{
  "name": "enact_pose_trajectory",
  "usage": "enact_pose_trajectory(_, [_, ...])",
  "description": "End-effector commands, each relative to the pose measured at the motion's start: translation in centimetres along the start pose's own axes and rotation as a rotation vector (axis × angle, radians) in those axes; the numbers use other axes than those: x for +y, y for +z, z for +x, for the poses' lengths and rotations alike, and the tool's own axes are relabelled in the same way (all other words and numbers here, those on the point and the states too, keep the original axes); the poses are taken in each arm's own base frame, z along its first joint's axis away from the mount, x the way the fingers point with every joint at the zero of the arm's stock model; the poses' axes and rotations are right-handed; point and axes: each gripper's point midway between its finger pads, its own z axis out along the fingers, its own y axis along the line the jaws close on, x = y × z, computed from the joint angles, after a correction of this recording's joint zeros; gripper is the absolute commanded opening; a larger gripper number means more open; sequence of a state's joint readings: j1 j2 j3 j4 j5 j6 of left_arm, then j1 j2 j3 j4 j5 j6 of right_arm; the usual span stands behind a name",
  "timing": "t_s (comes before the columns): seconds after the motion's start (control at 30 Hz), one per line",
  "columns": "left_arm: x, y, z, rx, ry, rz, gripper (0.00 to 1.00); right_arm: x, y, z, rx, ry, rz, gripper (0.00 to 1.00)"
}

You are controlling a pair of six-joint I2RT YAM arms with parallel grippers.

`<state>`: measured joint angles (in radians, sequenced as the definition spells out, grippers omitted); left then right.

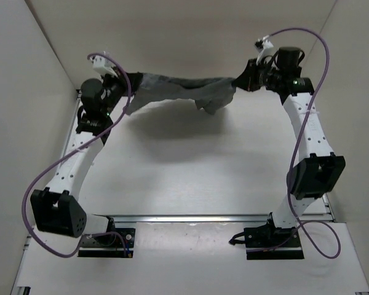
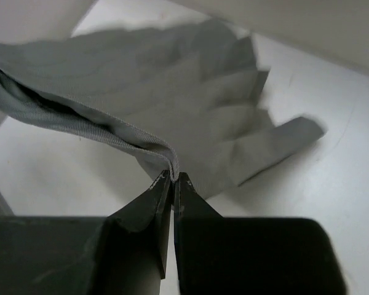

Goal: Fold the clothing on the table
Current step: Fold the skirt

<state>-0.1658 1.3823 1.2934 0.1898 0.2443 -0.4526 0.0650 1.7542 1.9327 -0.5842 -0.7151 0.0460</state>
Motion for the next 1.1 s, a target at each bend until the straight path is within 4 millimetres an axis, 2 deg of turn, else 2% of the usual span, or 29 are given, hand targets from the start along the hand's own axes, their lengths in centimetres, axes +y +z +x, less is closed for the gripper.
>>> enact_pose_trajectory(0.0, [0.9, -2.8, 5.2, 0.088, -0.02, -0.028, 0.0, 0.3, -0.1, 6.6, 0.102, 0.011, 0.004, 0.01])
enact_pose_trajectory(0.03, [1.7, -4.2, 7.6, 0.122, -0.046, -0.061, 0.0, 0.1, 0.4, 9.9, 0.145, 0.049, -0.001, 0.0])
enact_pose_trajectory(0.07, [2.0, -6.0, 10.1, 0.164, -0.068, -0.074, 0.0, 0.7, -0.1, 9.9, 0.117, 0.026, -0.003, 0.0])
enact_pose_trajectory(0.1, [2.3, -6.8, 11.7, 0.187, -0.082, -0.105, 0.0, 1.5, -0.6, 12.8, 0.153, 0.054, -0.008, 0.0])
enact_pose_trajectory(0.13, [3.0, -8.6, 14.0, 0.215, -0.11, -0.141, 0.0, 2.1, -1.0, 15.2, 0.174, 0.095, -0.005, 0.0])
enact_pose_trajectory(0.17, [3.5, -10.5, 16.2, 0.244, -0.155, -0.175, 0.0, 2.6, -1.0, 16.1, 0.177, 0.112, -0.008, 0.01])
enact_pose_trajectory(0.2, [3.5, -11.4, 17.4, 0.263, -0.173, -0.181, 0.0, 3.2, -1.8, 18.9, 0.214, 0.14, -0.003, 0.0])
enact_pose_trajectory(0.23, [3.7, -13.2, 19.1, 0.291, -0.202, -0.198, 0.0, 4.0, -2.3, 21.5, 0.247, 0.184, -0.001, 0.0])
enact_pose_trajectory(0.27, [3.7, -14.7, 20.3, 0.313, -0.213, -0.207, 0.0, 4.1, -2.7, 22.8, 0.263, 0.195, 0.019, 0.0])
enact_pose_trajectory(0.33, [3.4, -17.0, 22.7, 0.393, -0.197, -0.221, 0.0, 5.9, -4.2, 28.0, 0.348, 0.263, 0.023, 0.0])
enact_pose_trajectory(0.37, [2.8, -17.7, 22.6, 0.398, -0.189, -0.206, 0.0, 6.8, -5.2, 28.4, 0.352, 0.266, 0.025, 0.0])
enact_pose_trajectory(0.43, [1.9, -19.8, 24.5, 0.487, -0.194, -0.193, 0.0, 8.6, -7.3, 31.3, 0.382, 0.292, 0.025, 0.0])
enact_pose_trajectory(0.47, [1.5, -20.5, 24.7, 0.497, -0.202, -0.181, 0.0, 9.2, -8.0, 32.2, 0.393, 0.322, 0.013, 0.0])
enact_pose_trajectory(0.53, [1.5, -21.4, 24.9, 0.504, -0.223, -0.187, 0.0, 10.0, -9.1, 31.7, 0.348, 0.332, -0.007, 0.0])
enact_pose_trajectory(0.6, [2.0, -21.5, 24.3, 0.467, -0.226, -0.208, 0.0, 10.0, -9.6, 30.4, 0.306, 0.331, -0.012, 0.0])
enact_pose_trajectory(0.63, [2.5, -21.2, 23.7, 0.436, -0.23, -0.225, 0.0, 9.6, -9.3, 29.0, 0.28, 0.318, -0.017, 0.0])
enact_pose_trajectory(0.7, [2.6, -19.4, 21.3, 0.364, -0.228, -0.218, 0.0, 8.8, -8.4, 25.7, 0.243, 0.273, -0.019, 0.0])
enact_pose_trajectory(0.73, [2.8, -18.8, 20.5, 0.345, -0.229, -0.225, 0.0, 8.3, -7.6, 25.5, 0.264, 0.283, -0.02, 0.0])
enact_pose_trajectory(0.77, [2.9, -17.5, 19.4, 0.326, -0.213, -0.229, 0.0, 7.5, -6.3, 23.6, 0.245, 0.265, -0.025, 0.01])
enact_pose_trajectory(0.8, [3.4, -16.1, 19.5, 0.34, -0.208, -0.251, 0.0, 6.9, -5.4, 21.0, 0.189, 0.232, -0.021, 0.0])
enact_pose_trajectory(0.87, [4.7, -13.4, 18.4, 0.307, -0.188, -0.284, 0.0, 4.6, -1.9, 20.0, 0.195, 0.265, -0.036, 0.01])
enact_pose_trajectory(0.9, [5.4, -12.0, 19.4, 0.33, -0.185, -0.303, 0.0, 4.0, -0.8, 17.5, 0.148, 0.23, -0.046, 0.0])
enact_pose_trajectory(0.93, [6.6, -10.7, 20.2, 0.354, -0.192, -0.325, 0.0, 2.3, 1.2, 18.8, 0.19, 0.261, -0.028, 0.0])
enact_pose_trajectory(0.97, [7.7, -9.8, 20.2, 0.338, -0.176, -0.349, 0.0, 0.3, 3.0, 18.6, 0.198, 0.296, 0.001, 0.0])
enact_pose_trajectory(1.0, [8.7, -8.7, 21.0, 0.344, -0.183, -0.379, 0.0, -0.5, 4.0, 17.4, 0.185, 0.29, 0.003, 0.0])
enact_pose_trajectory(1.03, [9.9, -7.7, 22.0, 0.365, -0.187, -0.401, 0.0, -2.2, 5.5, 19.0, 0.22, 0.316, 0.021, 0.0])
enact_pose_trajectory(1.07, [10.8, -7.3, 22.4, 0.368, -0.188, -0.418, 0.0, -3.6, 6.8, 19.3, 0.227, 0.326, 0.037, 0.0])
